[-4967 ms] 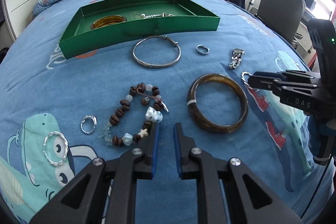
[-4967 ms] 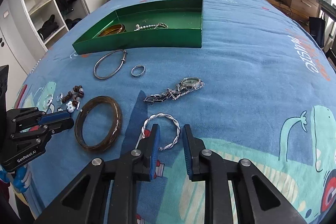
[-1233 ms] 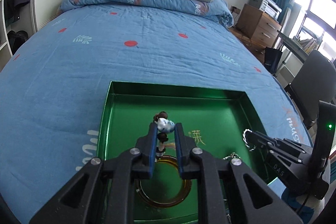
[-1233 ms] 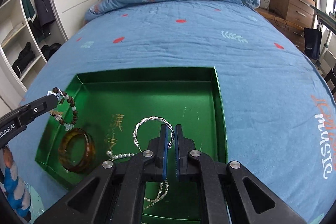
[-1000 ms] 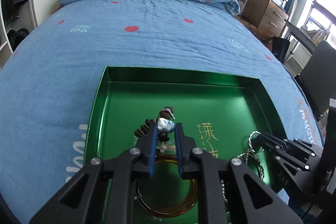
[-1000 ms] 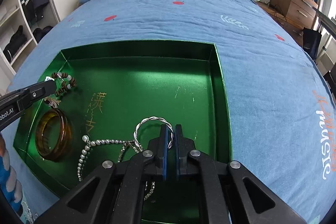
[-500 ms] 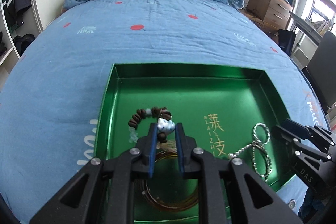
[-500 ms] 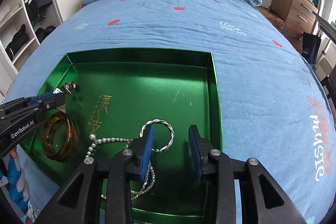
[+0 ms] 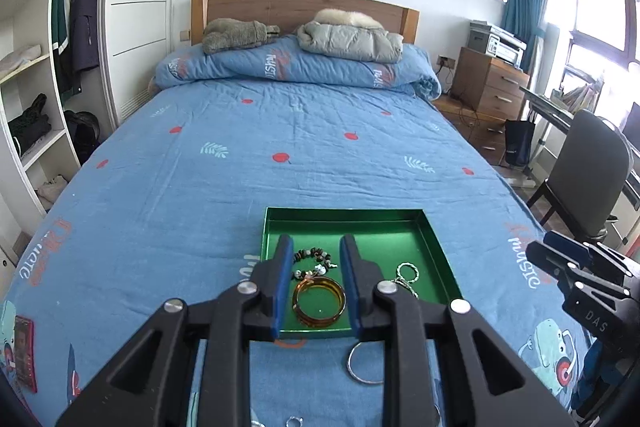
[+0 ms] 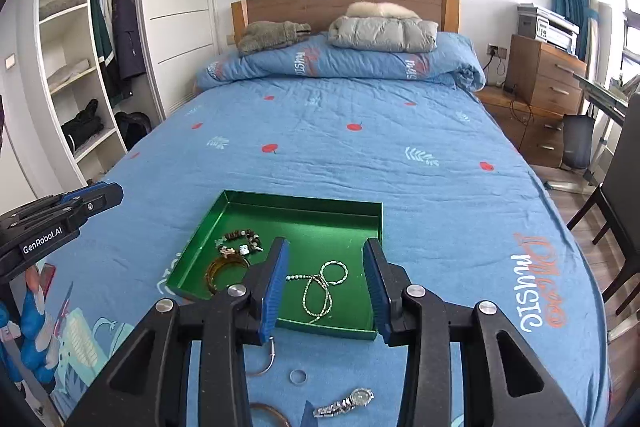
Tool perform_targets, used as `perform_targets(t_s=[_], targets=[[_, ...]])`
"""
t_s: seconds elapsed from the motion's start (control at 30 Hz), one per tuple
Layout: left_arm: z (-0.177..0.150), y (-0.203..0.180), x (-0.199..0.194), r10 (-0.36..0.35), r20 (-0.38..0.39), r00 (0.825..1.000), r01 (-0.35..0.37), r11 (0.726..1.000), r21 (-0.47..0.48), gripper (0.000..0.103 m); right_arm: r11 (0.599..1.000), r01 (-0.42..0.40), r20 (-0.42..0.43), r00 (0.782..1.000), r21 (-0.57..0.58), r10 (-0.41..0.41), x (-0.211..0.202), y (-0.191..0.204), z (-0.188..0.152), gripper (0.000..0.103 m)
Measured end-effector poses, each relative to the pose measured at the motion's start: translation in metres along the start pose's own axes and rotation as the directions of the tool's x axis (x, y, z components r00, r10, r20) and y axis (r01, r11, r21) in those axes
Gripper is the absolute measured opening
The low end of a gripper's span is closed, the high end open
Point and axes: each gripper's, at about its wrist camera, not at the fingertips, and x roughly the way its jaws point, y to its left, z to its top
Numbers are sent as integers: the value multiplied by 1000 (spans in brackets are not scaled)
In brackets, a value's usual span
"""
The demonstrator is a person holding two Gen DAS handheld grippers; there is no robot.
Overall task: Organize jewelry
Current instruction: 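Lift both open tools out of the green tray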
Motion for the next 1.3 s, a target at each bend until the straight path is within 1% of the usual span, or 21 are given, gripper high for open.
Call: perform_targets(t_s=[0.23, 0.37, 0.57, 0.7, 0.8, 0.93, 1.07, 1.17, 1.3], targets=[[0, 16, -108, 14, 103, 995, -15, 1000, 14, 23, 1000, 9, 83, 997, -24, -7, -89, 15, -4, 39], [-11, 30, -162, 15, 149, 989, -17, 1000, 8, 23, 1000, 2, 129, 992, -27, 2, -136, 23, -12, 39], [-38, 43, -222, 10, 197, 980, -12, 1000, 12, 23, 1000, -9, 177, 984, -29, 14, -188, 33, -32, 39], [-57, 46, -246, 0, 211, 978, -7, 999, 32, 23, 999, -24, 207, 978, -30, 29, -212, 34, -47, 39], [-73, 43, -250, -9, 204, 979, -3, 998, 55, 23, 999, -35, 215, 976, -34, 41, -220, 30, -60, 38], [-97, 41, -237, -18, 159, 987, 9, 998, 59, 23, 998, -52, 194, 979, -18, 55, -217, 19, -81, 38], [-119, 42, -208, -31, 97, 995, 26, 999, 47, 23, 998, -65, 152, 986, 10, 63, -196, 3, -102, 38], [-136, 43, -184, -52, 63, 997, 49, 998, 47, 23, 996, -78, 119, 990, 35, 73, -178, -9, -118, 38], [-156, 42, -147, -71, 9, 997, 70, 995, 67, 23, 995, -93, 72, 993, 38, 90, -147, -17, -135, 38]])
